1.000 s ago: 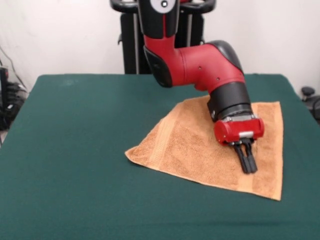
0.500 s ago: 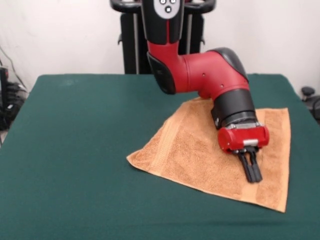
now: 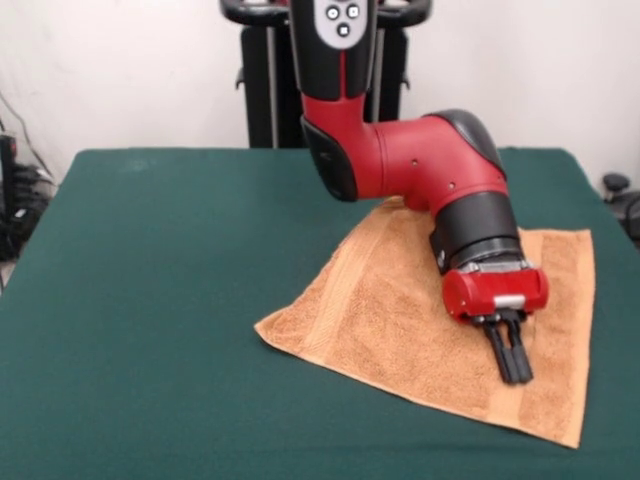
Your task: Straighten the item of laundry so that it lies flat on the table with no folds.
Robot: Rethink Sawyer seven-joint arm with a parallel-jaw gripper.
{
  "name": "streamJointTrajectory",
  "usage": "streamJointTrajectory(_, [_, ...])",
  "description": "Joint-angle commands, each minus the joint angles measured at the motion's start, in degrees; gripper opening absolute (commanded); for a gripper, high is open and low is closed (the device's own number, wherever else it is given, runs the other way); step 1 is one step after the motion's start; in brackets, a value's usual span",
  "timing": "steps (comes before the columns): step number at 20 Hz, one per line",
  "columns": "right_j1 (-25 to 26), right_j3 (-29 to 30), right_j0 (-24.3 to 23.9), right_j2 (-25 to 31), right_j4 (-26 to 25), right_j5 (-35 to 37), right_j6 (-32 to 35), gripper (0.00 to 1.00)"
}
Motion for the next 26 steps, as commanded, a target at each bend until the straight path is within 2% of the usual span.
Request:
streamJointTrajectory(1, [4.8, -5.6, 1.9, 1.0, 5.8, 5.7, 6.8, 0.00])
streamJointTrajectory(12, [4.7, -5.3, 1.9, 1.0, 6.2, 3.4, 7.7, 0.00])
streamJointTrajectory(26, [5.3, -6.7, 3.1, 1.8, 10.0, 1.7, 7.3, 0.00])
